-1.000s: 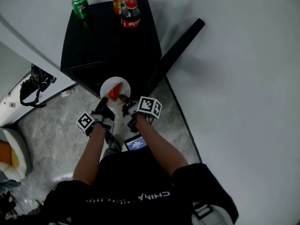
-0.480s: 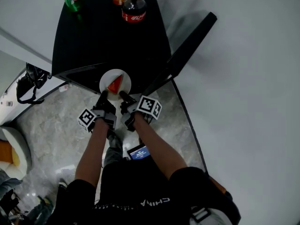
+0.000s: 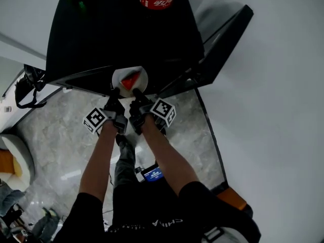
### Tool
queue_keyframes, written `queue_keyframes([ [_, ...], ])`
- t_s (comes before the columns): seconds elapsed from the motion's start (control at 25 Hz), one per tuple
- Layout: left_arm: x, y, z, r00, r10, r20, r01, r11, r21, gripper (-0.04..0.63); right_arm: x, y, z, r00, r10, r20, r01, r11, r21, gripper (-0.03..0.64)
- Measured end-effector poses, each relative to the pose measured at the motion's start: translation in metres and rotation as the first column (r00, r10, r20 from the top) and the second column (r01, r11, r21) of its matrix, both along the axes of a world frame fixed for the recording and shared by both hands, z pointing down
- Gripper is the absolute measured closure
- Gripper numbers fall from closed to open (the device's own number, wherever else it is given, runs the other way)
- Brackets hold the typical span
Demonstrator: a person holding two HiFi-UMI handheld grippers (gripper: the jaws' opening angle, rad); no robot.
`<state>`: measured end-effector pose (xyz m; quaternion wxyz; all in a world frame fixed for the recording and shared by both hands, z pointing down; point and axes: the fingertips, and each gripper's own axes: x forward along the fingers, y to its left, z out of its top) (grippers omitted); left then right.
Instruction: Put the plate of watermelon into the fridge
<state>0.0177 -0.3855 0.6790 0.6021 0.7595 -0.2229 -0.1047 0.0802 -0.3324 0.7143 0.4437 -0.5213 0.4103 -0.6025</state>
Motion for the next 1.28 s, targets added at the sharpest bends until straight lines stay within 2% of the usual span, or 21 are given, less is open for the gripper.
queue_keyframes([
  [0.08,0.003,0.002,0.006,1.0,0.025,0.001,-0.025,1.0,0.013,0.566,0.005,-0.008,0.008,1.0,0.024,-0.005,-0.024,1.0,-0.009,0.593],
  [0.24,0.002,0.008,0.026,0.994,0.069,0.084,-0.07,0.998,0.009,0.565,0.013,-0.027,0.023,0.998,0.05,-0.023,-0.05,0.998,-0.027,0.592],
  [0.36,-0.003,0.008,0.045,0.974,0.092,0.208,-0.101,0.994,0.034,0.566,0.018,-0.04,0.031,0.997,0.061,-0.039,-0.062,0.998,-0.03,0.592],
  [0.44,0.003,0.01,0.051,0.965,0.119,0.233,-0.134,0.99,0.05,0.566,0.02,-0.047,0.036,0.997,0.06,-0.052,-0.062,0.998,-0.034,0.592],
  [0.52,0.015,0.011,0.053,0.96,0.159,0.231,-0.183,0.98,0.082,0.566,0.023,-0.053,0.04,0.996,0.055,-0.063,-0.058,0.998,-0.04,0.592],
  [0.68,0.027,0.009,0.061,0.927,0.218,0.306,-0.273,0.95,0.15,0.566,0.024,-0.061,0.048,0.996,0.044,-0.074,-0.048,0.997,-0.055,0.591],
  [0.88,0.035,0.006,0.067,0.901,0.255,0.352,-0.334,0.924,0.186,0.567,0.022,-0.069,0.05,0.995,0.03,-0.1,-0.035,0.998,-0.043,0.591],
  [1.16,0.032,-0.014,0.081,0.87,0.208,0.447,-0.308,0.937,0.165,0.569,0.019,-0.08,0.044,0.97,-0.127,-0.206,0.113,0.991,-0.077,0.589],
  [1.2,0.032,-0.017,0.082,0.868,0.202,0.453,-0.301,0.94,0.159,0.571,0.018,-0.081,0.043,0.962,-0.155,-0.226,0.141,0.987,-0.077,0.577],
  [1.28,0.032,-0.021,0.083,0.87,0.185,0.457,-0.278,0.95,0.144,0.572,0.012,-0.083,0.037,0.936,-0.216,-0.279,0.202,0.976,-0.077,0.507],
])
